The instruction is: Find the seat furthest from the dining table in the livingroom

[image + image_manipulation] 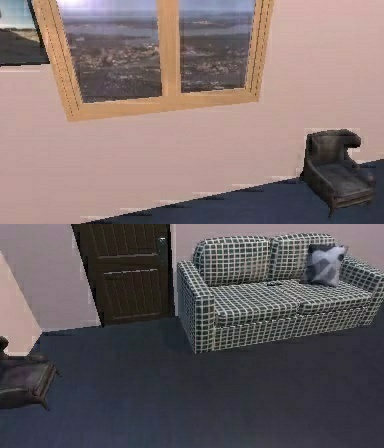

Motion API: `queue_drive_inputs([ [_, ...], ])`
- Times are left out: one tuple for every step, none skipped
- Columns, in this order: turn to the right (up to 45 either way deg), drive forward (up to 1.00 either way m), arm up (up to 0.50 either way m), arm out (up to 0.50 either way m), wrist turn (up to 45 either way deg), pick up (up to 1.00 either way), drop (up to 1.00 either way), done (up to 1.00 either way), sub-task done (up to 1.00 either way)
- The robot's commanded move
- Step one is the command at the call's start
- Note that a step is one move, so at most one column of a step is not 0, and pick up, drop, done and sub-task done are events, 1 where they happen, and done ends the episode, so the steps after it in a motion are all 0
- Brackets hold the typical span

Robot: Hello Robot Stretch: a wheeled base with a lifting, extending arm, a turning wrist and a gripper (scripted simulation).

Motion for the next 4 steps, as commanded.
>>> queue_drive_inputs([
  [30.0, 0.00, 0.00, 0.00, 0.0, 0.00, 0.00, 0.00, 0.00],
  [0.0, 0.40, 0.00, 0.00, 0.0, 0.00, 0.00, 0.00, 0.00],
  [42.0, 0.00, 0.00, 0.00, 0.0, 0.00, 0.00, 0.00, 0.00],
  [0.0, 0.30, 0.00, 0.00, 0.0, 0.00, 0.00, 0.00, 0.00],
])
